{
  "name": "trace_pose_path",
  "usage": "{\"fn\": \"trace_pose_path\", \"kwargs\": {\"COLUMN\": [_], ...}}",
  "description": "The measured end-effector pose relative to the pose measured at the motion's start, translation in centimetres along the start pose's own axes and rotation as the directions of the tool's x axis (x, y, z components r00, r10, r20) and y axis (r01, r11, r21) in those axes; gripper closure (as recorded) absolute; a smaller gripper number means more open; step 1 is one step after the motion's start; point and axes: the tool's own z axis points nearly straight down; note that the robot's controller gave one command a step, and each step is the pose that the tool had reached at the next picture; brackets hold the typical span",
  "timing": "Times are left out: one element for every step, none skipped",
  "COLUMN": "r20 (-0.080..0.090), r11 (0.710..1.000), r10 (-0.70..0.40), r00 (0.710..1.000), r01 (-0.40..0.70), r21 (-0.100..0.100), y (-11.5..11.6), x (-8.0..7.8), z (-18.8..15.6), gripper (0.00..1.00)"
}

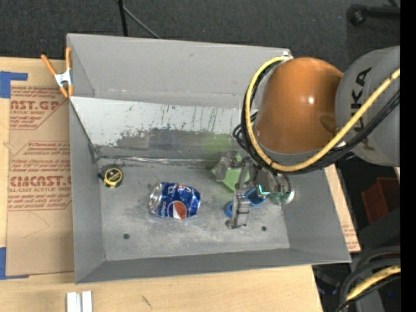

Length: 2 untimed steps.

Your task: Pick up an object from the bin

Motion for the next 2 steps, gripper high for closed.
{"fn": "trace_pose_path", "kwargs": {"r20": [0.003, 0.009], "r11": [0.994, 0.976], "r10": [0.114, 0.219], "r00": [0.994, 0.976], "r01": [-0.114, -0.219], "r21": [-0.002, -0.004], "y": [8.3, 8.0], "x": [-5.6, -5.7], "z": [17.8, 14.2], "gripper": [0.00, 0.00]}}
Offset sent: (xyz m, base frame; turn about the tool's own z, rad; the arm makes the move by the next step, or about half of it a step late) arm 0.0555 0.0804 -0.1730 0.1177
